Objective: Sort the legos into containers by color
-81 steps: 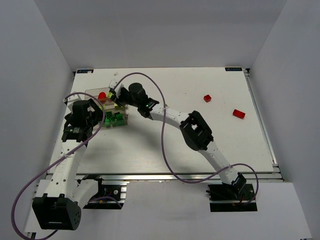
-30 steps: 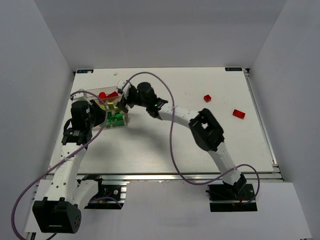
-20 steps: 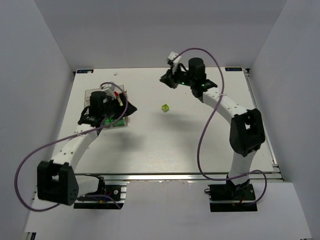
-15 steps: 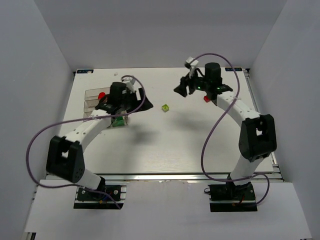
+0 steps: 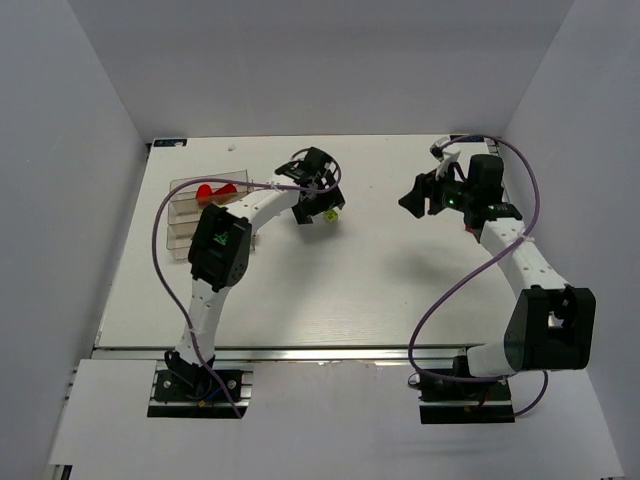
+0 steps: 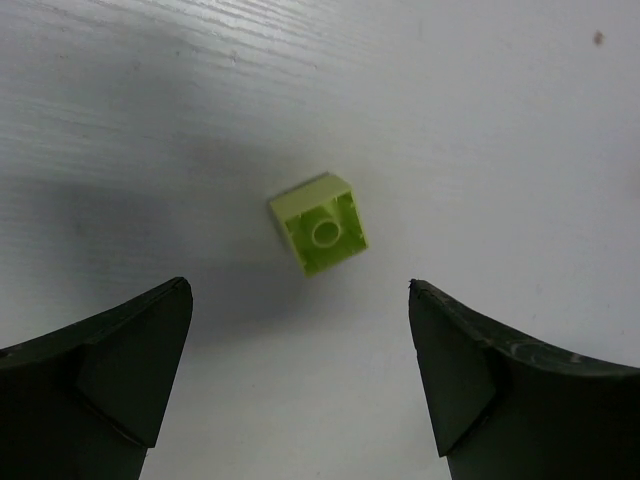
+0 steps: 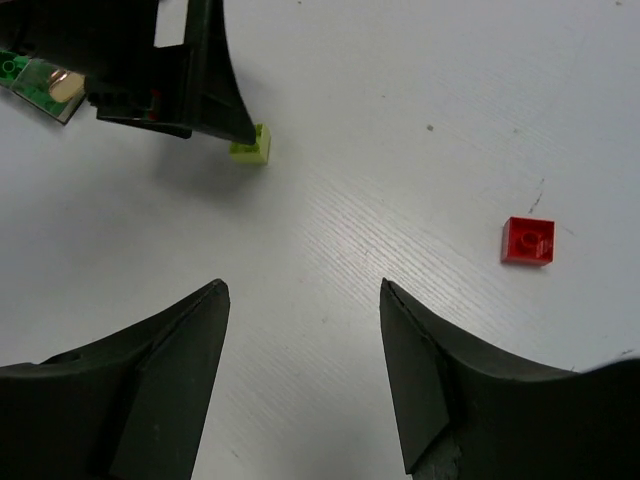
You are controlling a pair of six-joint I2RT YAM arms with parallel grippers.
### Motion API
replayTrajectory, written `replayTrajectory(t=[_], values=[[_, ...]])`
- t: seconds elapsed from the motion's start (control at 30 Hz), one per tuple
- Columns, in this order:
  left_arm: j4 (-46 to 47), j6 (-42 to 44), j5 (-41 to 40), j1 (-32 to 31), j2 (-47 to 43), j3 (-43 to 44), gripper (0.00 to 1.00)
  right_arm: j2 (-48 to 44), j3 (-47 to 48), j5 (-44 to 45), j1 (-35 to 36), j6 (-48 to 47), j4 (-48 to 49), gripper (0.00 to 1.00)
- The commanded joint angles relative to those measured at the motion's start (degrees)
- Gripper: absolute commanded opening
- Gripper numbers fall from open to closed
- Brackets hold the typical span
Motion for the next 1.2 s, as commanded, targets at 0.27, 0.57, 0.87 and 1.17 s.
replayTrajectory(t=[0.27, 0.57, 0.87, 1.17], values=[[-12.81, -12.44, -7.41, -0.99, 9.46, 16.01, 0.96, -3.51, -6.8, -2.35, -1.98, 4.14, 7.5, 0.67], [-16.49, -13.76, -8.29, -1.17, 15.27, 23.04, 0.84, -5.36, -9.44, -2.26, -2.69, 4.75, 9.52, 0.67], [-16.94, -12.36, -8.65, -1.17, 15.44, 22.25, 0.66, -5.45, -10.23, -2.61, -2.86, 5.46, 10.05, 0.66], [-15.45, -10.6, -8.65, -1.26, 13.69, 17.77, 0.47, -4.57, -9.62, -3.49, -2.86, 5.72, 9.61, 0.65]])
